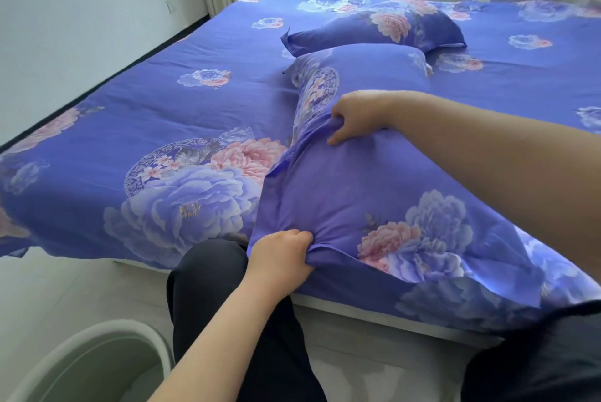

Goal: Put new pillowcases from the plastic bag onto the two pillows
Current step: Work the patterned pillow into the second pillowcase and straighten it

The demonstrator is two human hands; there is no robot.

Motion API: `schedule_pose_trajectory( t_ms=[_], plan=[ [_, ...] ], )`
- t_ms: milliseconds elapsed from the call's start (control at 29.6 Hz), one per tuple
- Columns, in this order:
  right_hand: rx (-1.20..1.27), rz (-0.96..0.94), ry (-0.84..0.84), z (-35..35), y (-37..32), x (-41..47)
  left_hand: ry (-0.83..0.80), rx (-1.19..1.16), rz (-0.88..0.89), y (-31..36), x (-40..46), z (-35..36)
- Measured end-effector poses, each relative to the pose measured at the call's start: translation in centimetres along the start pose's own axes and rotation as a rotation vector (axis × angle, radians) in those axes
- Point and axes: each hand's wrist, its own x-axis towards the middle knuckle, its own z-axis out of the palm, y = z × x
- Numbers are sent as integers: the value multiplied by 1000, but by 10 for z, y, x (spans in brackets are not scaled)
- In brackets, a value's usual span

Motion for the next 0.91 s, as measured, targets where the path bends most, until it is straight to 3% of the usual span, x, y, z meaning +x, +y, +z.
schedule_pose_trajectory(
  t_ms=[101, 135, 236, 270, 304, 371, 439, 540, 607, 709, 776, 911],
  plan=[
    [12, 63, 372, 11, 10, -11, -9, -73, -8, 2, 6, -11],
    [30, 80, 417, 20, 11, -14, -61, -82, 7, 1, 8, -16],
    [128, 108, 330, 35, 12, -22, -320, -173, 18, -3, 12, -38],
    [132, 108, 315, 34, 15, -25, -336, -242, -9, -4, 14, -46],
    [129, 115, 312, 31, 20, -29, -281, -317, -42, -4, 18, -55],
    [105, 146, 271, 23, 35, -37, -8, -395, -68, -3, 32, -70],
    [38, 210, 131, 16, 54, -48, 196, -354, 7, 1, 53, -79],
    [-15, 256, -100, 6, 83, -64, 127, -252, 141, 14, 83, -76],
    [30, 261, -146, 7, 96, -71, 94, -171, 171, 27, 98, -67],
    [142, 283, -54, 25, 101, -78, 115, -99, 125, 40, 119, -56],
    [199, 288, 30, 40, 102, -79, 42, -79, 97, 42, 132, -54],
    [267, 380, 302, 54, 107, -79, -33, 11, 135, 43, 152, -56]
  ],
)
